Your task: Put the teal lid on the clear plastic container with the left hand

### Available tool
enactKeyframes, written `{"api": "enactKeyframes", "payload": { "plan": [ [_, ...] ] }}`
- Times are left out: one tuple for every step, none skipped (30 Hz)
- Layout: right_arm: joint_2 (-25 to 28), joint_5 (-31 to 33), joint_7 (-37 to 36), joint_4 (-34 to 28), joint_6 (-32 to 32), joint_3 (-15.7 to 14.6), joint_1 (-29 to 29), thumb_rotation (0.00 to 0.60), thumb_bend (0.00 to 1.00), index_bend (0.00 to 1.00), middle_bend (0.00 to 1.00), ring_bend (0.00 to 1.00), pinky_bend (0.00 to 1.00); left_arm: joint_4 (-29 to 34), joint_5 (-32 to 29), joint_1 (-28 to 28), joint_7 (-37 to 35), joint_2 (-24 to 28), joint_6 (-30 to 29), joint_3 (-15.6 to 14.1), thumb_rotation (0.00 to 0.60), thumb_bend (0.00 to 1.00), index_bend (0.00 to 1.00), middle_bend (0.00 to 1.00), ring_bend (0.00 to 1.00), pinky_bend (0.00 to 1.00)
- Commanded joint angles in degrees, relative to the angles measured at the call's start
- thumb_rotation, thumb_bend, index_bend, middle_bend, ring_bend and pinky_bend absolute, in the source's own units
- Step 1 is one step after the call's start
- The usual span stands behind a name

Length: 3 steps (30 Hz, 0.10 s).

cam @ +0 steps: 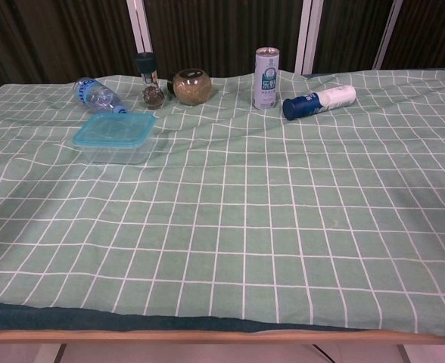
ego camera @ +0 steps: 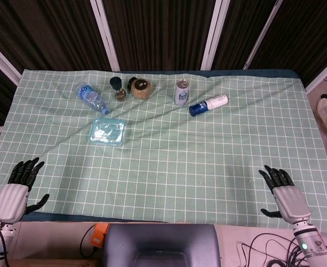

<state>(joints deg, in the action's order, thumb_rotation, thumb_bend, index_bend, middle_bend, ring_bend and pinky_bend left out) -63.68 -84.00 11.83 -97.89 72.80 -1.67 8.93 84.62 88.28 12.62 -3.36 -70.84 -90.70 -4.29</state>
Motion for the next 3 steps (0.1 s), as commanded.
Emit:
{"api": "enactKeyframes", "payload": {
  "plan": [
    [0.03,-0.29,0.01,0.05,0.26,-0.22,-0.21,0.600,0.20,0.00,0.00,0.00,0.00,-0.09,0.90,-0.08,-0.51,0.29,1.33,0.12,0.600,0.25,0.00,0.00,0.00,0.00],
    [0.10,-0.34,-0.17,0.08,0.26,-0.26,-0.23,0.600,0.20,0.00,0.00,0.00,0.00,-0.12,1.03,-0.10,-0.54,0.22,1.47,0.23,0.600,0.25,0.00,0.00,0.00,0.00],
    [0.21,-0.40,-0.44,0.14,0.31,-0.25,-0.25,0.600,0.20,0.00,0.00,0.00,0.00,-0.16,1.22,-0.15,-0.57,0.11,1.53,0.42,0.600,0.25,0.00,0.00,0.00,0.00]
  ]
}}
